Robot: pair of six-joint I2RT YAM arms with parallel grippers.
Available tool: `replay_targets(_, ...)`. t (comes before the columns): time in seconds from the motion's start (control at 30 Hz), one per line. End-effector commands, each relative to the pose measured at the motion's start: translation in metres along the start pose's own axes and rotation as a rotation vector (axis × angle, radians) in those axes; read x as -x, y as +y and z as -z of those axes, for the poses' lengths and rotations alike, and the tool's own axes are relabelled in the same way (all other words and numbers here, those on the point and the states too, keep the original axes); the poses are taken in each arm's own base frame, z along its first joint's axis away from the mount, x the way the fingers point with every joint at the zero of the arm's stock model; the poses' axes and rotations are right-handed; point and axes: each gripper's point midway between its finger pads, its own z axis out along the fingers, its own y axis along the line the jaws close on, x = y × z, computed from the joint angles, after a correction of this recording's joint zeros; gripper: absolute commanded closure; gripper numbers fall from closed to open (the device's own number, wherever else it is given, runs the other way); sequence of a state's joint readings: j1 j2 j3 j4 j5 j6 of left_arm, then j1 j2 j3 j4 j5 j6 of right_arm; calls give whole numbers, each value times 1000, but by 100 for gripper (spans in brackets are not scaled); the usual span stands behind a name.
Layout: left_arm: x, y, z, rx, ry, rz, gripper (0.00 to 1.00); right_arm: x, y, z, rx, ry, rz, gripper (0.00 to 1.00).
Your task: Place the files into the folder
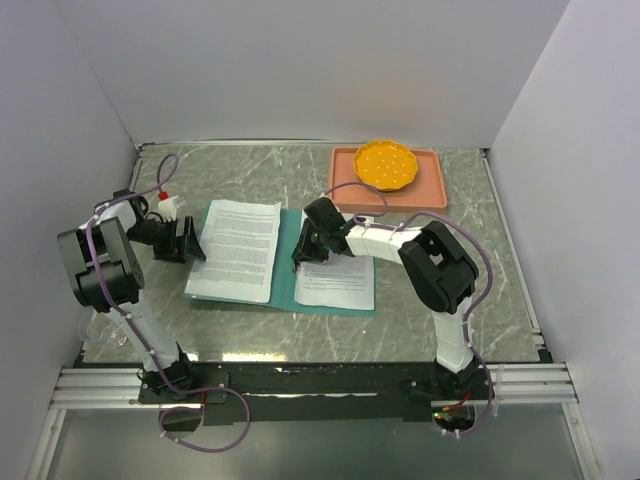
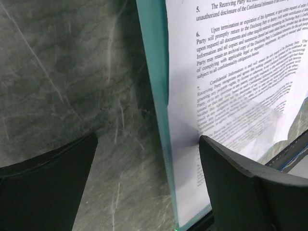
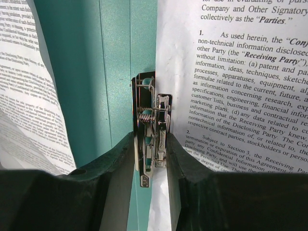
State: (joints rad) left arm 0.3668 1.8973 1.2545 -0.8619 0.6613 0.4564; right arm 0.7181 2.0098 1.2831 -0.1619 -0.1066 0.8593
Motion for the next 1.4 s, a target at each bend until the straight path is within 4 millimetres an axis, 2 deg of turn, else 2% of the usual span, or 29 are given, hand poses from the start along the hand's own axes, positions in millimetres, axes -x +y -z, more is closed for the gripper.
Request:
replay_targets(0.0, 7, -2, -12, -31, -13, -7, 4, -57, -78, -24, -214, 167, -24, 100)
replay_targets(0.27, 17, -50, -15, -134, -5, -49, 4, -54, -73, -22, -206, 160, -23, 100)
replay_targets(0.6, 27, -72, 12, -124, -26, -89, 4, -47, -66, -19, -230, 142, 11, 100)
replay_targets(0.73, 31, -88, 22, -128, -39, -117, 4, -48, -61, -21, -240, 136, 44, 87)
replay_targets(0.9, 36, -105, 24, -129, -41, -148, 4, -46, -53, -22, -233, 132, 67, 82)
replay_targets(1.0, 39, -115, 24, -138, -38, -160, 4, -49, -52, -24, -234, 141, 84, 74)
replay_targets(1.23, 50, -146, 32, -129, -41, -216, 4, -52, -45, -29, -219, 153, 134, 42)
replay_targets(1.37, 59, -167, 42, -121, -55, -247, 4, -53, -30, -29, -159, 159, 155, 33)
